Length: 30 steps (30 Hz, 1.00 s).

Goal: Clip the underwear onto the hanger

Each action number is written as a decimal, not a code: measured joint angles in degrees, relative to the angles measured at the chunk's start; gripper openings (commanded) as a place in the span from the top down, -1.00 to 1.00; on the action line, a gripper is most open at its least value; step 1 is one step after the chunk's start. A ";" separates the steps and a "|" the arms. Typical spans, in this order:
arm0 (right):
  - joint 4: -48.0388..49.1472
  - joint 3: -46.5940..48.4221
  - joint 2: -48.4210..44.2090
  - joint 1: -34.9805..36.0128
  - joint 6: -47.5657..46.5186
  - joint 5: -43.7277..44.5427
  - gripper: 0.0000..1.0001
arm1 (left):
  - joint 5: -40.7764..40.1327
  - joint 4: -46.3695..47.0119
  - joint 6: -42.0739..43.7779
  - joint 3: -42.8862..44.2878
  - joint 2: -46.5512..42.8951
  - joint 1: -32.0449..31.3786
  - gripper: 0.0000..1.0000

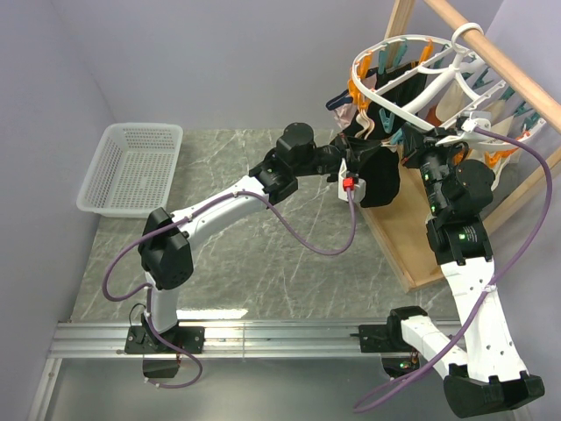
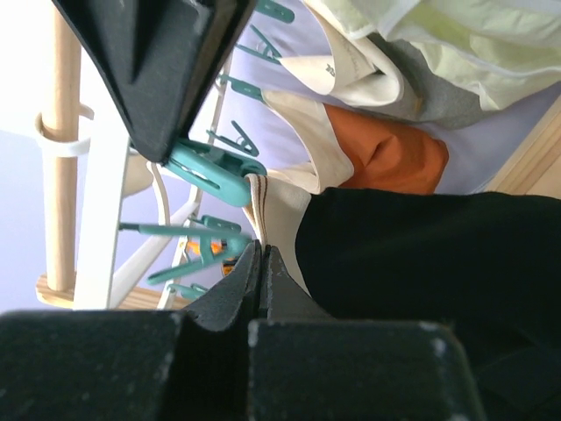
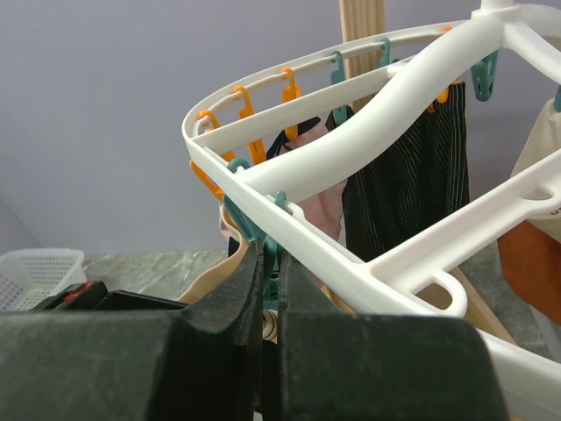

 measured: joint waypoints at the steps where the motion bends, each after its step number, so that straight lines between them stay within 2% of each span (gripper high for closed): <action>1: 0.02 0.00 0.00 0.00 0.00 -0.02 1.00 | 0.24 0.11 -0.02 0.04 -0.02 -0.02 0.99; 17: 0.44 -0.13 -0.04 0.00 -1.75 -0.46 1.00 | 1.14 1.25 -1.46 0.85 -0.63 -0.04 0.99; 30: 1.95 -0.15 -0.07 0.00 -2.73 -1.68 1.00 | 1.09 1.03 -3.13 7.50 1.53 -0.72 0.99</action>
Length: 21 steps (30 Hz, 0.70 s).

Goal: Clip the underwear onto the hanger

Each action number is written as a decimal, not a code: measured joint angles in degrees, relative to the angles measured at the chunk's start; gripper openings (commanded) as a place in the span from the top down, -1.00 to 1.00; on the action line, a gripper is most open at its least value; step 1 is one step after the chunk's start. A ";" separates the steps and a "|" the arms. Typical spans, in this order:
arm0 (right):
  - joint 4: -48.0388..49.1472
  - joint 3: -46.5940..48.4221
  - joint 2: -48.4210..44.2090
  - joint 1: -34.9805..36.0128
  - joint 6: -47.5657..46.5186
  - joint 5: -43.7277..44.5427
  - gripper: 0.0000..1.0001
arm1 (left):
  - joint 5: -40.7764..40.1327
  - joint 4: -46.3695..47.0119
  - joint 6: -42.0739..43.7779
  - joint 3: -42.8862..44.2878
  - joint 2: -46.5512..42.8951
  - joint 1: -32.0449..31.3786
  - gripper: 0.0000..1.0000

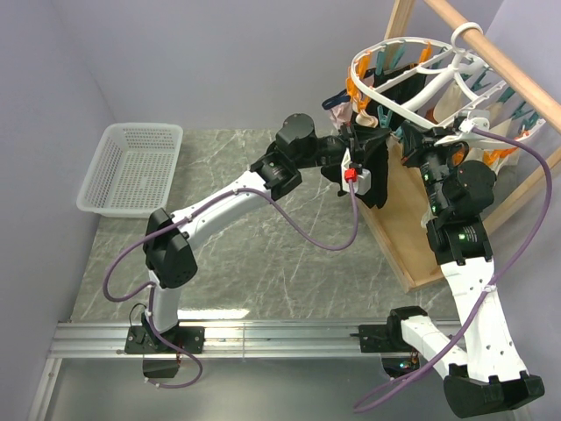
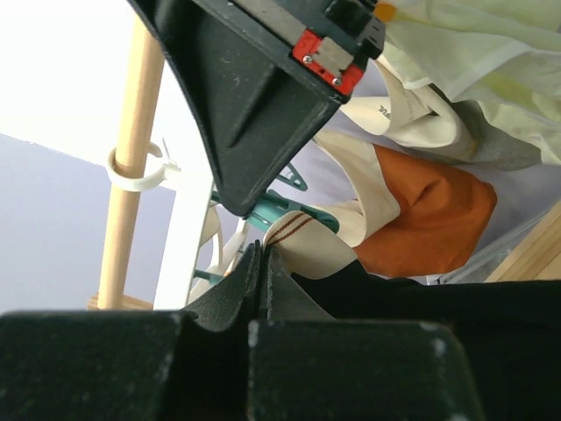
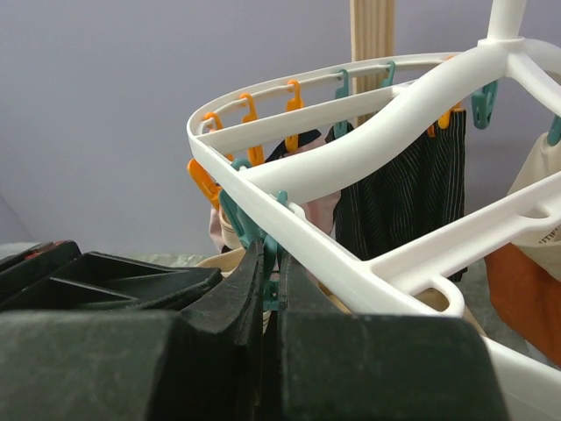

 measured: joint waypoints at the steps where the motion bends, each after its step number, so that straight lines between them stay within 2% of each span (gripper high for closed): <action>1: -0.07 0.00 0.02 0.00 -0.02 0.00 1.00 | 0.02 -0.09 0.09 0.00 0.17 -0.07 0.99; 9: -0.48 0.00 0.17 -0.07 -0.02 0.20 1.00 | -0.24 0.50 0.02 0.13 0.85 -0.31 1.00; 13: -0.48 0.00 0.31 -0.07 0.00 0.22 0.82 | -0.46 1.27 -0.33 0.13 0.85 -0.31 0.99; 21: -0.70 0.07 0.83 -0.09 0.46 0.74 0.63 | -0.46 1.92 -0.48 0.87 2.14 -0.31 0.99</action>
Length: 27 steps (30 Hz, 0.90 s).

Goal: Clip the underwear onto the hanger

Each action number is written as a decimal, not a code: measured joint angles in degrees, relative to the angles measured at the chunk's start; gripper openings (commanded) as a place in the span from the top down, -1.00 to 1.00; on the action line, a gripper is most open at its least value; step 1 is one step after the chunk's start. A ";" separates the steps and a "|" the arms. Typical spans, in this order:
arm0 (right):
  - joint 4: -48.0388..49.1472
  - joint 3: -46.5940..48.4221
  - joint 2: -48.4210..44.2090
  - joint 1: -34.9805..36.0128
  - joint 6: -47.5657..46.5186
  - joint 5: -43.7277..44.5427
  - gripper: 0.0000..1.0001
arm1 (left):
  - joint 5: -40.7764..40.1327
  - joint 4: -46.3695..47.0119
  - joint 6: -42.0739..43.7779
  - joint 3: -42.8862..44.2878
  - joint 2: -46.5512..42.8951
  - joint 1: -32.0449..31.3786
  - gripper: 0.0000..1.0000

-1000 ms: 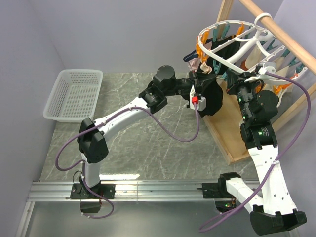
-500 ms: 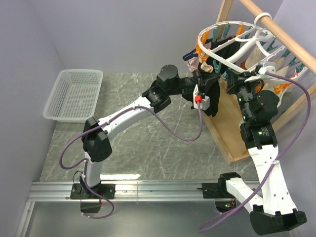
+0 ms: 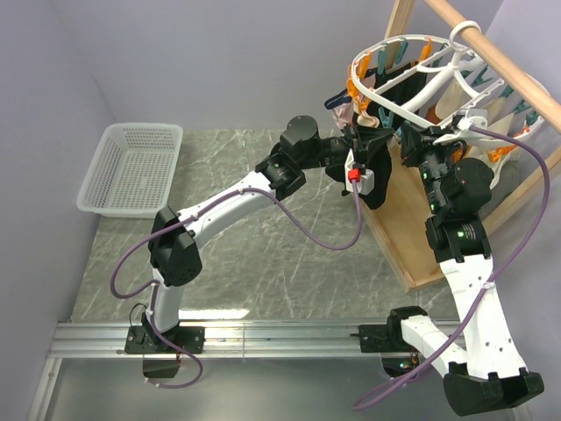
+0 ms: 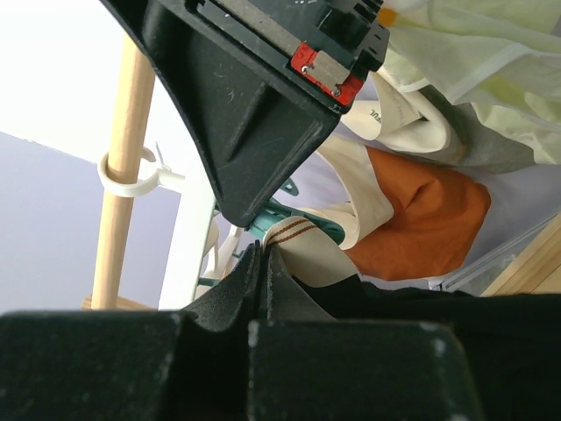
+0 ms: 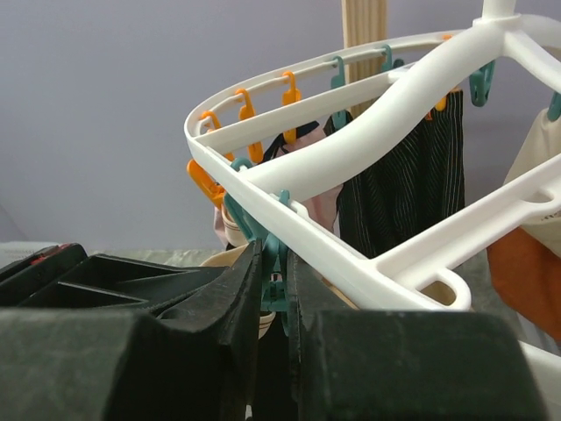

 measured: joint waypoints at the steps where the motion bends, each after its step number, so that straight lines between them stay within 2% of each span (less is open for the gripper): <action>1: -0.13 0.00 0.09 0.00 0.04 0.07 0.60 | 0.00 0.04 0.00 0.11 0.24 0.00 0.99; 24: -1.86 0.33 0.35 0.00 1.36 -0.37 0.23 | 0.00 0.35 0.15 0.72 1.38 -0.02 0.99; 27: -1.99 0.46 0.35 0.00 1.55 -0.55 0.12 | 0.02 0.35 0.17 0.74 1.38 0.00 0.99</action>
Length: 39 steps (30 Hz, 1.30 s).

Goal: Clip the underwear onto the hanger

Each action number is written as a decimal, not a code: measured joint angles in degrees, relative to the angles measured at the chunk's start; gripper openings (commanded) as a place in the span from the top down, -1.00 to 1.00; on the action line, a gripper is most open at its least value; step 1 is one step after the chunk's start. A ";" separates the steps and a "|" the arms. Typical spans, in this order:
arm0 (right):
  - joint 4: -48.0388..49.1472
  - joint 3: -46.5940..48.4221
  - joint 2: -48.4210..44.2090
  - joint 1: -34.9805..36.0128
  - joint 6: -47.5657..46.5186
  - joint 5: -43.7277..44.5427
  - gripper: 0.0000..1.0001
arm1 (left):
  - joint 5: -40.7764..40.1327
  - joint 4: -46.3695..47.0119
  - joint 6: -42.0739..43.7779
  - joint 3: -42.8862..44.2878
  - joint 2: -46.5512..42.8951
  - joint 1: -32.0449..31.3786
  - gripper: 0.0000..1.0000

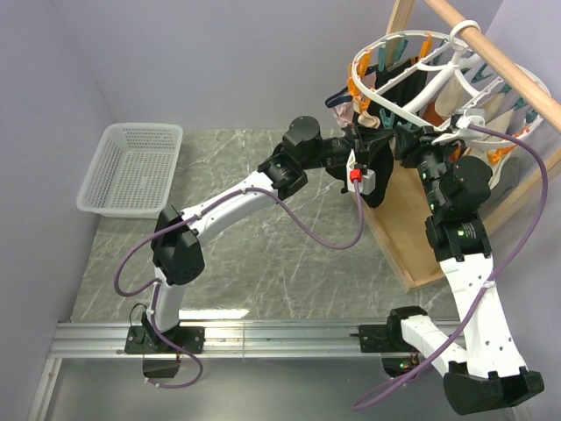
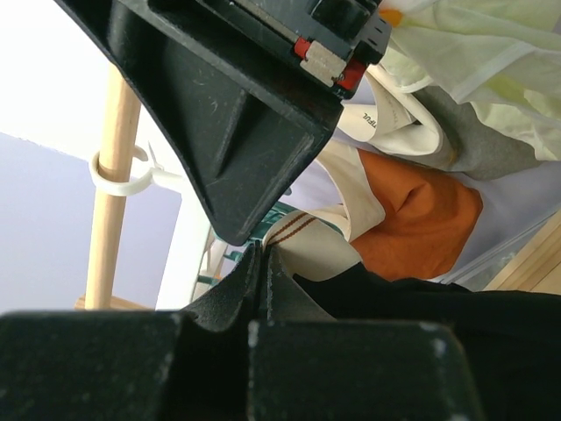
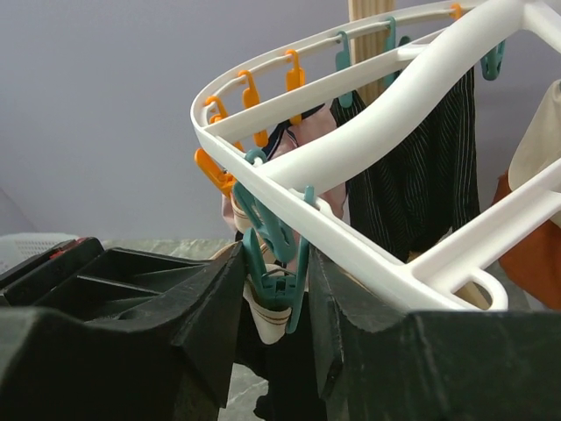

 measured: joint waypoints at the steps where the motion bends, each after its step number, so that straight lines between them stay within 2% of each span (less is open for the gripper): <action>1: -0.04 0.00 -0.02 0.00 0.00 -0.02 0.09 | -0.02 0.00 0.00 0.00 0.00 0.00 0.99; 9: -0.81 0.04 -0.13 0.04 1.60 -1.33 -0.24 | 0.00 -0.42 0.09 -0.02 0.02 -0.02 0.99; 14: -1.09 0.09 -0.24 0.04 2.45 -1.38 -0.33 | 0.00 -0.37 0.28 -0.02 0.07 -0.02 0.99; 17: -1.27 0.09 -0.39 0.04 2.93 -1.38 -0.50 | -0.02 -0.33 0.31 -0.02 0.09 -0.02 0.99; 19: -1.53 0.09 -0.63 0.04 3.13 -1.40 -0.55 | -0.02 -0.20 0.28 -0.02 0.09 -0.02 0.92; 20: -1.60 0.09 -0.76 0.04 3.17 -1.40 -0.56 | -0.02 0.00 0.31 -0.02 0.09 -0.07 0.86; 23: -2.01 0.11 -1.38 0.04 3.37 -1.38 -0.63 | -0.02 0.52 0.72 -0.31 0.09 -0.15 0.50; 24: -2.29 0.11 -1.64 0.04 3.39 -1.31 -0.65 | -0.07 0.57 0.94 -0.59 0.09 -0.20 0.28; 27: -2.93 0.11 -2.69 0.04 3.30 -1.09 -0.68 | -0.02 0.35 1.46 -2.03 0.02 -0.33 0.00; 35: -6.29 -0.02 -5.95 0.04 1.84 -0.76 -0.71 | 0.04 -3.17 1.92 -12.87 -4.15 -0.44 -0.29; 38: -8.09 -0.66 -7.54 0.04 1.11 -1.03 -0.72 | 0.28 -4.59 1.11 -16.87 -6.91 -0.42 -0.49; 39: -8.72 -0.96 -8.15 0.04 0.92 -1.18 -0.73 | 0.50 -5.01 0.33 -17.97 -7.96 -0.44 -0.71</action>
